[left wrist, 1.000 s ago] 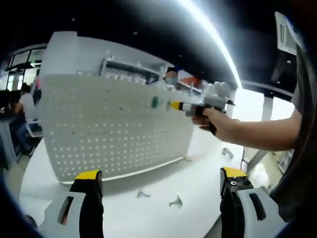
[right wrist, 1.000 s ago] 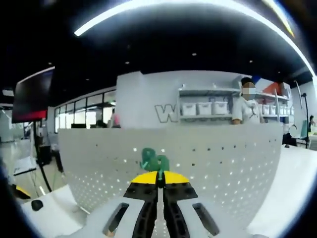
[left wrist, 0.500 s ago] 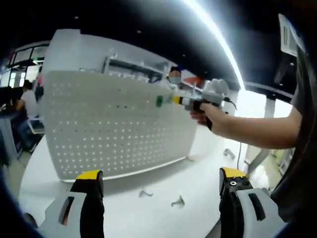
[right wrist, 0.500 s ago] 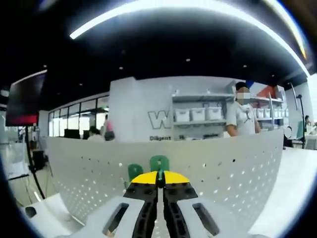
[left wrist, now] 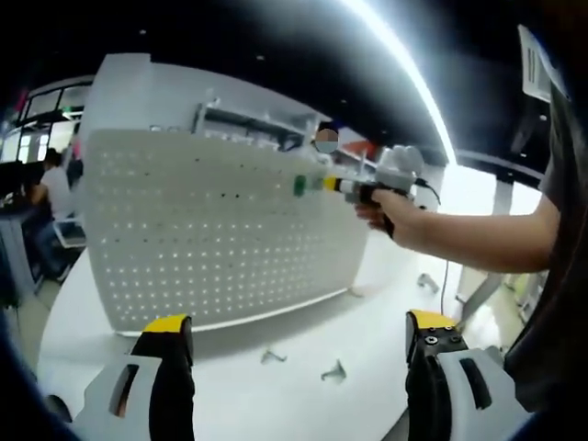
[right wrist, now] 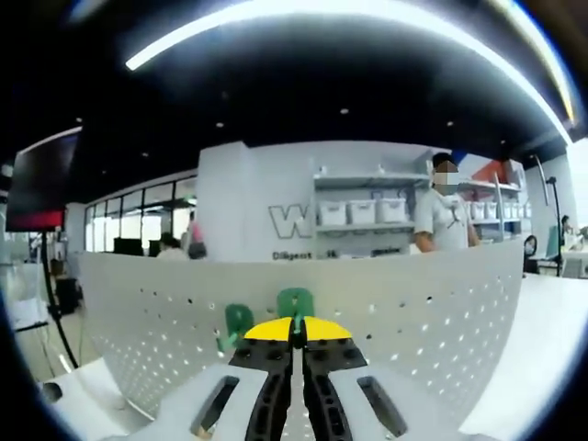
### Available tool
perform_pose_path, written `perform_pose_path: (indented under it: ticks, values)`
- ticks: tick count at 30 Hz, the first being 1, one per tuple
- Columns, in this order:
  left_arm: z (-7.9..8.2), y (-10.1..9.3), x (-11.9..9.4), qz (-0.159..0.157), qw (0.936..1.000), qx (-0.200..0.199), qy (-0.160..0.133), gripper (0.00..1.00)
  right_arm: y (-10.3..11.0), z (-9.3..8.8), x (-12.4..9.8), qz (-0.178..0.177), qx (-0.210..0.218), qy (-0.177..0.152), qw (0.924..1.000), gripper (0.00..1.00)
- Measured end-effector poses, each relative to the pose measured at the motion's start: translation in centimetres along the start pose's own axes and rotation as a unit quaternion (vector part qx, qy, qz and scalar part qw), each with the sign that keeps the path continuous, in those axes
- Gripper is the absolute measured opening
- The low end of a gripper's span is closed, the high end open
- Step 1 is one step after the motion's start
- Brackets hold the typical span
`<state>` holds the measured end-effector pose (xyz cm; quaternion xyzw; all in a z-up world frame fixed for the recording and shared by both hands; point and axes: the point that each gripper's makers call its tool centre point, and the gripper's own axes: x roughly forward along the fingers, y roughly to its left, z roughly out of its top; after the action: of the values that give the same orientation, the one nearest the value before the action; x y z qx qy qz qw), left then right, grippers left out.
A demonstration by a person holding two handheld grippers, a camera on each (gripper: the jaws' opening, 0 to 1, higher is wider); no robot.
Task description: Insert the hook assembly into the mounting plate slot until the hook locks in place.
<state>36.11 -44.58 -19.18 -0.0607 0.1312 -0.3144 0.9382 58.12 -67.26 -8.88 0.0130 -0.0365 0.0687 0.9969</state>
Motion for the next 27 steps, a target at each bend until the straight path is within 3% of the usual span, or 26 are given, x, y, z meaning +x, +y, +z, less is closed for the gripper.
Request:
perform_pose_path:
  ticks: [27]
  values:
    - [0.0, 0.8, -0.5, 0.012, 0.9999, -0.005, 0.002, 0.96, -0.3, -1.5, 0.7, -0.015, -0.006, -0.002, 0.9999, 0.0]
